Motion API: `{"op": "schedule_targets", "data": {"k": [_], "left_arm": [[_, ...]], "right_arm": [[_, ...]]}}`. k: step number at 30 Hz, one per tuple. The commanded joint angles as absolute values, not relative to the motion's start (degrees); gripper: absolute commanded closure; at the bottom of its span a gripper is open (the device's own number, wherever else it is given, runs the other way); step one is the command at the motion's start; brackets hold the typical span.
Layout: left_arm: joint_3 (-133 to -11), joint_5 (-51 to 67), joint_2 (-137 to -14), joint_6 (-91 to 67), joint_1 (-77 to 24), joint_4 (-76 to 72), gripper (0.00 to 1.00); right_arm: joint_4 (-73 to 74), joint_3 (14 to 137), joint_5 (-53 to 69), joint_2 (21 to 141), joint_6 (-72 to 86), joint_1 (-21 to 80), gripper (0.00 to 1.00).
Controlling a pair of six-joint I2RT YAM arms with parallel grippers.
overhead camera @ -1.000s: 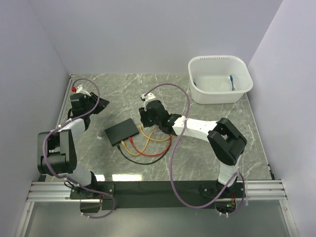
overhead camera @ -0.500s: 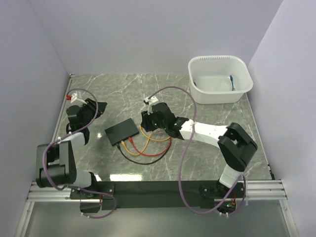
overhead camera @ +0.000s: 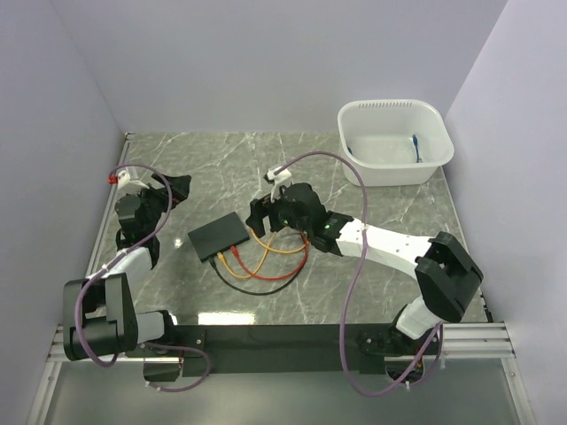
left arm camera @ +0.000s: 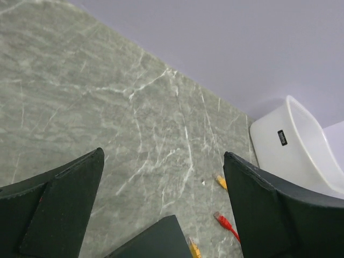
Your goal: Insert the plug into the switch port
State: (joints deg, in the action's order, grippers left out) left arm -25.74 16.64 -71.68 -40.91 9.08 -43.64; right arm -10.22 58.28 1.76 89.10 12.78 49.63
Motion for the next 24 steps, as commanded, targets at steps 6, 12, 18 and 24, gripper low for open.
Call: {"op": "schedule_targets", "data": {"k": [6, 12, 18, 24], "left_arm": [[-28.2, 18.2, -73.0, -39.1, 9.2, -42.8, 0.05], [-28.9, 17.8, -73.9, -38.9, 9.3, -41.4, 0.09], [-29.2, 16.6, -74.5, -39.3, 9.4, -40.5, 0.09], [-29.9, 17.9, -76.3, -39.7, 9.4, -40.7, 0.11]], "right_arm": [[-1.1, 67.3, -6.7, 96.0, 14.1, 49.4, 0.28], [1.9, 71.4, -4.9, 102.8, 14.9, 49.5, 0.49], [2.7, 72.7, -2.6, 107.5, 15.4, 49.8, 0.55], [3.0, 73.5, -2.0, 110.3, 15.6, 50.4, 0.57]]}}
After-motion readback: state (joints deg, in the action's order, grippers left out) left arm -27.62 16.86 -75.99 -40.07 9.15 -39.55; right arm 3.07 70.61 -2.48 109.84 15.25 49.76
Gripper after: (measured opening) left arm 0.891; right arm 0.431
